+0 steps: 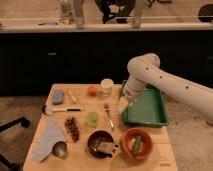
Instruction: Place fork in tray
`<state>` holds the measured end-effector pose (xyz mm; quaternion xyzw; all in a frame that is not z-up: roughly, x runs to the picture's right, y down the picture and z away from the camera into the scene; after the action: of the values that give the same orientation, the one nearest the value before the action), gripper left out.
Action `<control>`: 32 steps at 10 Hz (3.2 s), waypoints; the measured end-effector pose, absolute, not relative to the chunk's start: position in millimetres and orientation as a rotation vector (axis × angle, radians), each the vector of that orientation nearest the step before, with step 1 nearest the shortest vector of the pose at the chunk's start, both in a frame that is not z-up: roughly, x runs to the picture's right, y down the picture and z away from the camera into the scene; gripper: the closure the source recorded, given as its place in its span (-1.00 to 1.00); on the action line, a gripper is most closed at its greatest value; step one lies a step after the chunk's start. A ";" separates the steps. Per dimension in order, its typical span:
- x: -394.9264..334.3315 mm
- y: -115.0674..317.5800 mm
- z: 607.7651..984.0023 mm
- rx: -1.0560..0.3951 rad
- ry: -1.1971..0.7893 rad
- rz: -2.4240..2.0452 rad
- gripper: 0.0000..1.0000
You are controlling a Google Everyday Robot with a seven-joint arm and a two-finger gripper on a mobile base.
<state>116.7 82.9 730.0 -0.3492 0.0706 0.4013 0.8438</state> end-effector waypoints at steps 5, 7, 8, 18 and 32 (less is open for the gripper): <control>83.7 90.7 741.8 -0.720 0.174 1.087 -0.60; 81.3 93.1 740.8 -0.706 0.154 1.191 -0.60; 78.2 94.6 740.0 -0.695 0.148 1.223 -0.60; 44.2 118.1 771.8 -0.470 0.287 1.190 -0.60; 10.7 107.0 828.0 -0.550 0.304 1.097 -0.60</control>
<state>10.7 107.0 828.0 -0.2571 0.1423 0.5126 0.8068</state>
